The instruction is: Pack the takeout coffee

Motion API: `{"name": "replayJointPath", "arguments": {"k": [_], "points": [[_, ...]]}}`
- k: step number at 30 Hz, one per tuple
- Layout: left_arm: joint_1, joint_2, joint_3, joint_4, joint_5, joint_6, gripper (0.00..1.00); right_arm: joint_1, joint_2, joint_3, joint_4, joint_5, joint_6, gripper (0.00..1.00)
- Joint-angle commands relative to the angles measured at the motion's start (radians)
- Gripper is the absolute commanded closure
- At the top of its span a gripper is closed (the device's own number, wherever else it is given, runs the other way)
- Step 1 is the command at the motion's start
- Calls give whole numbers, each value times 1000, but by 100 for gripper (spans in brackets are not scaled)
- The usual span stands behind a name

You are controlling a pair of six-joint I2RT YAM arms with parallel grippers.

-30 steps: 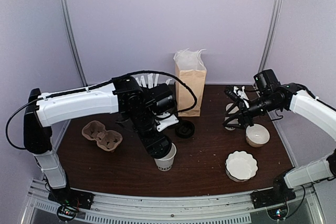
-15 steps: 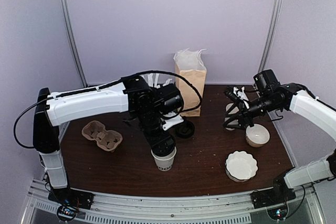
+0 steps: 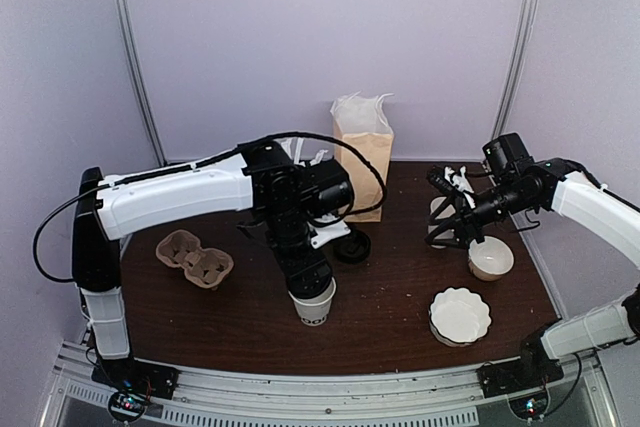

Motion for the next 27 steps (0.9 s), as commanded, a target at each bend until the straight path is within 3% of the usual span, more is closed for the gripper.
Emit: {"name": "replayJointPath", "arguments": {"k": [1,17,24,25,26,27], "points": [[-4,33,33,-33,-5,18,26,5,-13,2,-11,13,-12,37],[-5,81,67,-22,3,29,25,5,-12,-2,-12,22,-15,37],[-5,88,83,-22,4,29,20,5,-14,-2,-16,24,-20,37],[-5,87,86,-22,7,29,19,5,-14,-2,-16,24,-20,37],[-4,85,89,-22,9,29,5,5,-14,-2,-16,25,-20,37],[-5,82,94,-22,12,28,3,5,-14,-2,-16,24,-20,37]]}}
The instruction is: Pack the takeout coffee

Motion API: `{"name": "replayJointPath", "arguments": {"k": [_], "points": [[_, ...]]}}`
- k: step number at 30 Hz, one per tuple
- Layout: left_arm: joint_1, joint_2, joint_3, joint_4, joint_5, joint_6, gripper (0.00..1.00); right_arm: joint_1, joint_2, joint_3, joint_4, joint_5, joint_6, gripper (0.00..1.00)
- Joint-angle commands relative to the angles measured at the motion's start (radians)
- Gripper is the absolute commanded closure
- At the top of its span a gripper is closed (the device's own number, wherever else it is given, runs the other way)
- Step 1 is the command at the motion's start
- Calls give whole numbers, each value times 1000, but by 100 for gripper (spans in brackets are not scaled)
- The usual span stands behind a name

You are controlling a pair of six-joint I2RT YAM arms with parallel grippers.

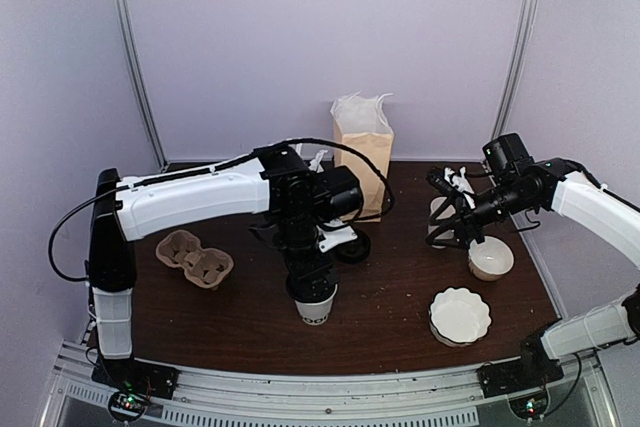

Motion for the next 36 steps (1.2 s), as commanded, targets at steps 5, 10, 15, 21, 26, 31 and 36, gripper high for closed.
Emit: {"name": "replayJointPath", "arguments": {"k": [5,10,15,21,26,31,36], "points": [[-3,-34,52,28,32,7,3,5,-16,3,-14,17,-15,37],[-3,-121,55,38,-41,17,2,5,-20,22,-20,69,-1,37],[44,-316,-148,164,-174,-73,3,46,26,125,-97,108,44,39],[144,-649,-601,543,-41,-180,9,175,153,205,-161,129,67,47],[221,-812,-889,788,190,-268,14,292,294,209,-146,93,64,52],[251,-768,-1010,928,320,-339,28,388,409,229,-33,126,78,62],[256,-726,-1086,1105,382,-375,28,451,508,260,21,124,57,66]]}}
